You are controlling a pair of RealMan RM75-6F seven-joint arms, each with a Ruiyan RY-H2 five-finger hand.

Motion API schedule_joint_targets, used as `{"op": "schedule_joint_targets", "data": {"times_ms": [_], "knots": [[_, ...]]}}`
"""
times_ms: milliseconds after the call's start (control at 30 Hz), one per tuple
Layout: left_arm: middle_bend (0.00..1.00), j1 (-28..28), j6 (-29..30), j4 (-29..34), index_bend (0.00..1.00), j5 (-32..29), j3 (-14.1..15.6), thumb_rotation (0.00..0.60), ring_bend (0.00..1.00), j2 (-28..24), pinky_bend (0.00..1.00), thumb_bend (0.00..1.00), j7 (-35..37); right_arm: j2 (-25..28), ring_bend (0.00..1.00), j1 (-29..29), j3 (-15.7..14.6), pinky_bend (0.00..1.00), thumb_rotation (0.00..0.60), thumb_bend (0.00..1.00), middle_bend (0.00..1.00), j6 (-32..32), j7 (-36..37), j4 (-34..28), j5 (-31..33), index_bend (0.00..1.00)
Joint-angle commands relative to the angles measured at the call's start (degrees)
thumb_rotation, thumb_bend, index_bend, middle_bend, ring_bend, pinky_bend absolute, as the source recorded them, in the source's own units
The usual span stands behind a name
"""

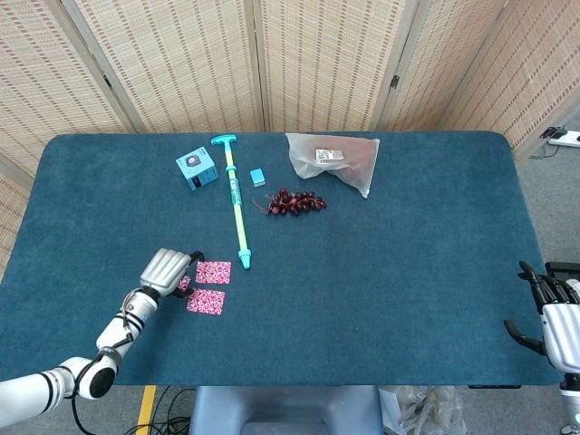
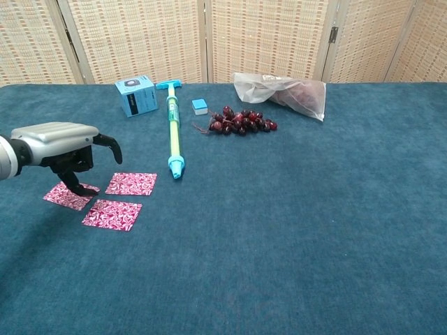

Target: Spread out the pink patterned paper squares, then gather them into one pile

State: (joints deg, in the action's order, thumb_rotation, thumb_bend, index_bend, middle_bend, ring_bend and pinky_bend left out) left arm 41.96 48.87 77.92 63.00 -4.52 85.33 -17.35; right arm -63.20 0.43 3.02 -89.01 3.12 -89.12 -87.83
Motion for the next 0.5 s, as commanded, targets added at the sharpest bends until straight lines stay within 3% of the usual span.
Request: {"op": "schedule_joint_targets", "data": {"times_ms": [33,500], "knots": [[1.0,0.99,-0.84,-1.24,0.32,-1.89,-0.67,0.6,1.0,1.59,1.0,0.25,-2.04,0.04,0.2,-0.07,-0.01,0.19,0.6,0.24,0.26,-0.08,0.06,0.02,0.01,0.0],[1.0,2.63,-0.8,-4.41,0.33,-9.76,-2.84,0.6,1.0,6.1,1.0,0.25,-7.43,0.08,0.2,-0.23,-0.02,0.19,0.6,0.24,0.26,-0.17,0.8,0.53,0.08,0.0]]}}
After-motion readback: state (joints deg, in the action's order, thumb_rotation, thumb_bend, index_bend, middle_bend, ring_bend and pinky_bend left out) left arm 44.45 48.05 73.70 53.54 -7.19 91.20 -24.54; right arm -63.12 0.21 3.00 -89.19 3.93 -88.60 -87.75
